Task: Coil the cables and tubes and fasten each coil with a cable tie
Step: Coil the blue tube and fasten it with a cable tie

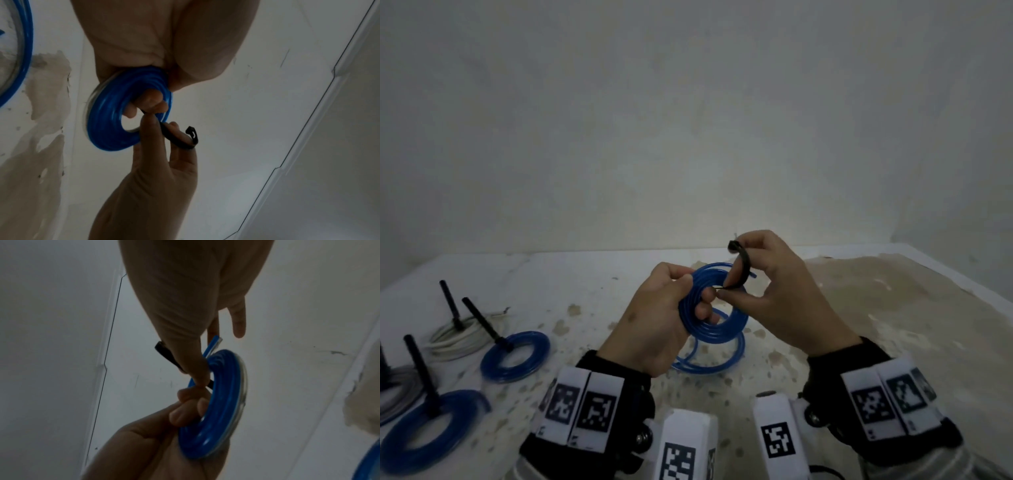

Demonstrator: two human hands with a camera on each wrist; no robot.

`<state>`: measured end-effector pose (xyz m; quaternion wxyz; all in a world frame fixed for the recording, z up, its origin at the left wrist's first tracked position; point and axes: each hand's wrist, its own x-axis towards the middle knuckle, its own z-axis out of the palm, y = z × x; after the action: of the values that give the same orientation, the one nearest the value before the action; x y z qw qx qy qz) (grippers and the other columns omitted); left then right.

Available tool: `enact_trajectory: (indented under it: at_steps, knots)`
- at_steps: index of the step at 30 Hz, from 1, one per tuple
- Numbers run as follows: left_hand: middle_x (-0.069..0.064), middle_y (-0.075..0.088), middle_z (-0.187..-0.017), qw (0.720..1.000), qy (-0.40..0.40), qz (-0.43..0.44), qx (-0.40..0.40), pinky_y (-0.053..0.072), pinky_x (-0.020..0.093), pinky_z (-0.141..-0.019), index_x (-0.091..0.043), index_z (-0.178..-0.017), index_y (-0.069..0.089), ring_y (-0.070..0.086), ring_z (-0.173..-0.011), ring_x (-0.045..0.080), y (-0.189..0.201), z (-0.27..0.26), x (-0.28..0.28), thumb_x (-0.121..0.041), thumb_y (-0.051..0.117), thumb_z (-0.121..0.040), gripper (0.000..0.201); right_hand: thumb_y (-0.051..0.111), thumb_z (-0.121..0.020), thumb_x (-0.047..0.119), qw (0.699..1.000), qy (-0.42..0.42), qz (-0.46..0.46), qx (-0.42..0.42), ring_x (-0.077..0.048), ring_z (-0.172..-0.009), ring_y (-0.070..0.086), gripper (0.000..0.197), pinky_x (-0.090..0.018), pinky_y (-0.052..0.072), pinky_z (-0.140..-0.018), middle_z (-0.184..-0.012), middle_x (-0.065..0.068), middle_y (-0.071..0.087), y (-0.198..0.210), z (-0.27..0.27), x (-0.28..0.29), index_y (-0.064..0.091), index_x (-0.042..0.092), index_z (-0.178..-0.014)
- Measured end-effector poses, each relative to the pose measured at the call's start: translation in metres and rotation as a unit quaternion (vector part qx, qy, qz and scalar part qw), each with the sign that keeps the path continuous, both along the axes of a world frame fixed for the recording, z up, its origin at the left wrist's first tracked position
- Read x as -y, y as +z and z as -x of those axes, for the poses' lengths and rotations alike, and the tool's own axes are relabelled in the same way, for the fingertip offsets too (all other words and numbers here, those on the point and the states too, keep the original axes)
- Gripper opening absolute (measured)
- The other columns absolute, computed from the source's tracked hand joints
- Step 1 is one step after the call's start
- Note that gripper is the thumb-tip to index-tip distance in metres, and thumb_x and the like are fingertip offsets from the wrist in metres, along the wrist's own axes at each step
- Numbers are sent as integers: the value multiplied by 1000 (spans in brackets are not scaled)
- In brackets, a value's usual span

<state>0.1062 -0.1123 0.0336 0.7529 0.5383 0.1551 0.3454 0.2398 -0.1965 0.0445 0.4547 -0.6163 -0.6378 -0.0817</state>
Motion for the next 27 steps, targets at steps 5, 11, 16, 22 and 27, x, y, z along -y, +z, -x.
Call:
enact_trajectory:
  at_steps: [5,11,16,22,27]
  knots:
    - [12,55,-66,1000,-1,0,-22,50,28,-52,-6,-97,40,44,-47,14,1,-1,-2,-6,27,-100,14,76,-70,6,998,-2,-65,18,-12,-81,60,31,-26,55,-71,-87,5,59,-14,-1,-9,52,25,-70]
    - [18,55,-82,997,14,0,-71,47,32,-55,-7,-100,40,41,-51,16,0,-3,-5,-7,28,-100,11,75,-70,8,997,7,-81,-16,-18,-79,61,26,-22,55,-67,-85,-1,62,-24,-1,-13,52,21,-71]
    - [14,53,-92,995,68,-9,-74,43,30,-56,-4,-130,38,44,-54,13,-4,-7,-9,-8,36,-98,32,78,-71,8,998,11,-22,-56,-16,-90,61,31,-36,57,-74,-91,-1,62,-23,0,-15,53,26,-66]
    - [9,53,-76,993,86,-58,-55,41,21,-50,-17,-102,63,42,-48,9,-3,-8,-8,-5,33,-98,33,67,-82,9,961,79,9,-266,-7,-86,66,6,-23,55,-78,-90,-2,69,-12,1,-11,66,15,-81]
    - [8,56,-76,991,85,-86,-62,42,23,-49,-23,-105,64,40,-50,11,-4,-10,-4,-3,32,-98,39,64,-85,16,967,29,6,-253,-9,-80,62,10,-20,53,-71,-83,3,68,-7,3,-13,66,26,-86]
